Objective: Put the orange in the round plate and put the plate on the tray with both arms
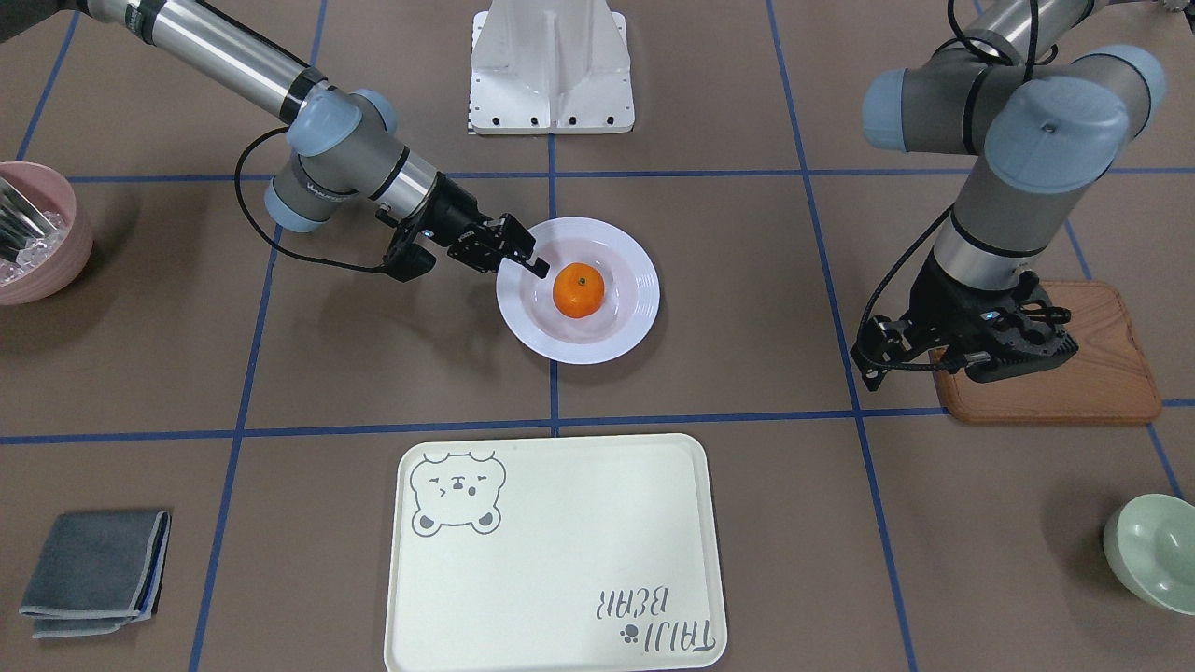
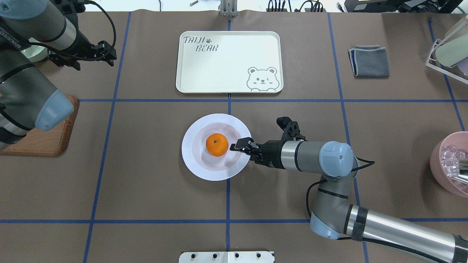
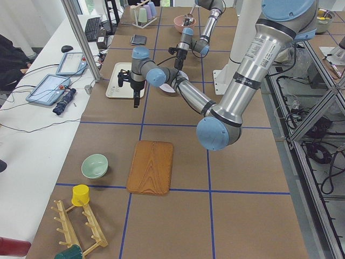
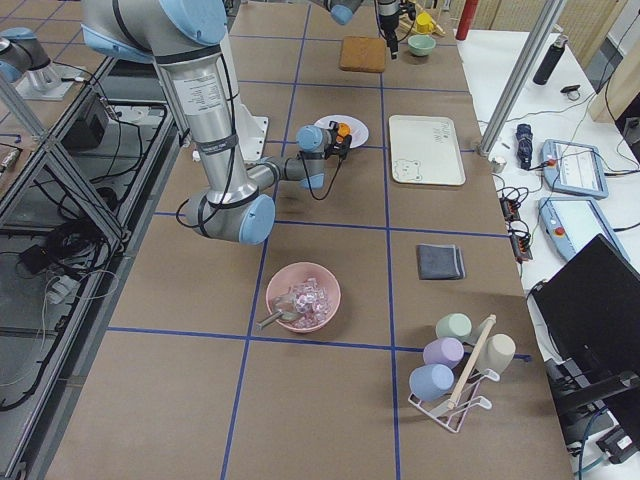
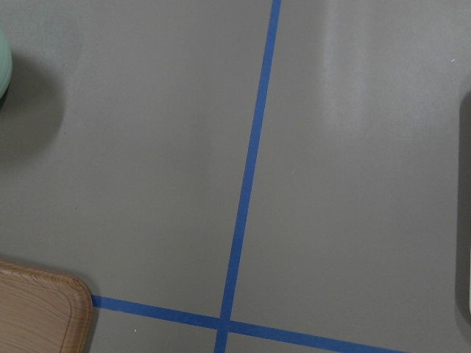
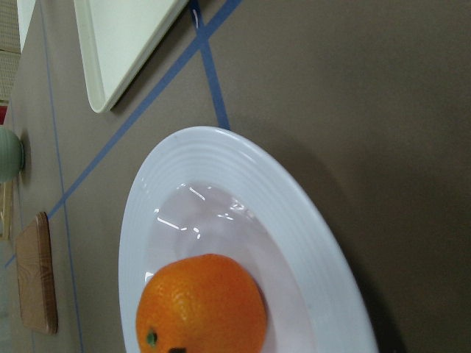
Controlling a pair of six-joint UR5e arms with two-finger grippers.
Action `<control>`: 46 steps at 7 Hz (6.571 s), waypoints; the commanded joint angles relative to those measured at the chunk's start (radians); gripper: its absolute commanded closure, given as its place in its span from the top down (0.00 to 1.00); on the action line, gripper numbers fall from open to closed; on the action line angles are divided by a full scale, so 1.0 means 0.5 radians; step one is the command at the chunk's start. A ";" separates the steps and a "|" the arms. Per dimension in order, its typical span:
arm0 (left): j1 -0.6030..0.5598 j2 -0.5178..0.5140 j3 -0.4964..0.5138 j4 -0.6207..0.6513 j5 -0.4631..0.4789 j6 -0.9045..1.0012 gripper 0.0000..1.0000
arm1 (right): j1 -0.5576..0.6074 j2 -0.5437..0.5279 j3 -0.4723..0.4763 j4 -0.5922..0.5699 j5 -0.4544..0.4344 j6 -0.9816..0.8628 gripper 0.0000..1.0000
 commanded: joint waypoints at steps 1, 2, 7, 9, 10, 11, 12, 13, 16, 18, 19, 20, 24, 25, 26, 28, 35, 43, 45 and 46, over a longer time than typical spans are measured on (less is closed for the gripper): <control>-0.003 0.000 0.000 0.001 0.000 0.000 0.99 | 0.002 0.024 0.008 0.003 -0.048 0.027 0.16; -0.003 0.003 0.000 0.001 0.000 0.000 0.99 | -0.001 0.058 0.020 0.027 -0.102 0.148 0.00; -0.003 0.037 0.003 0.001 0.000 0.003 0.99 | 0.157 0.132 0.045 0.101 -0.446 0.226 0.00; -0.003 0.037 0.006 0.001 0.000 0.000 0.99 | 0.391 0.388 -0.150 -0.241 -0.428 0.355 0.00; 0.000 0.034 0.006 -0.002 0.000 0.000 0.99 | 0.446 0.505 -0.367 -0.291 -0.425 0.401 0.00; -0.003 0.034 0.021 -0.002 0.000 0.003 0.99 | 0.483 0.649 -0.606 -0.346 -0.422 0.407 0.00; -0.003 0.034 0.034 -0.002 0.003 0.003 0.99 | 0.502 0.778 -0.794 -0.411 -0.404 0.426 0.00; -0.003 0.034 0.037 -0.002 0.003 0.003 0.99 | 0.508 0.791 -0.838 -0.414 -0.361 0.432 0.00; -0.003 0.031 0.055 -0.005 0.003 0.000 0.99 | 0.508 0.795 -0.900 -0.472 -0.315 0.435 0.00; -0.003 0.034 0.052 -0.002 0.003 0.000 0.99 | 0.532 0.767 -0.760 -0.817 -0.132 0.043 1.00; -0.006 0.034 0.052 -0.002 0.003 0.000 0.99 | 0.578 0.655 -0.428 -1.324 0.040 -0.207 1.00; -0.006 0.034 0.058 -0.002 0.003 0.003 0.99 | 0.715 0.605 -0.188 -1.739 0.342 -0.492 1.00; -0.110 0.104 0.019 -0.002 -0.040 0.259 0.99 | 1.237 0.247 0.341 -2.599 0.860 -1.769 1.00; -0.241 0.168 -0.003 -0.002 -0.234 0.458 0.99 | 1.408 0.066 0.512 -2.772 0.915 -2.175 1.00; -0.400 0.284 -0.024 0.004 -0.424 0.755 0.99 | 1.571 -0.121 0.611 -2.889 0.964 -2.537 1.00; -0.658 0.594 -0.040 0.010 -0.479 1.518 0.99 | 1.887 -0.443 0.616 -2.988 0.980 -3.310 1.00; -1.098 0.988 0.129 0.025 -0.631 2.059 0.99 | 2.345 -1.006 0.468 -2.777 1.127 -3.768 1.00; -1.144 0.970 0.141 0.068 -0.687 1.994 0.99 | 2.502 -1.037 0.527 -2.943 1.293 -3.768 1.00; -1.144 0.970 0.141 0.068 -0.687 1.994 0.99 | 2.502 -1.034 0.527 -2.943 1.296 -3.768 1.00; -1.144 0.966 0.141 0.068 -0.687 1.994 0.99 | 2.502 -1.034 0.523 -2.943 1.293 -3.768 1.00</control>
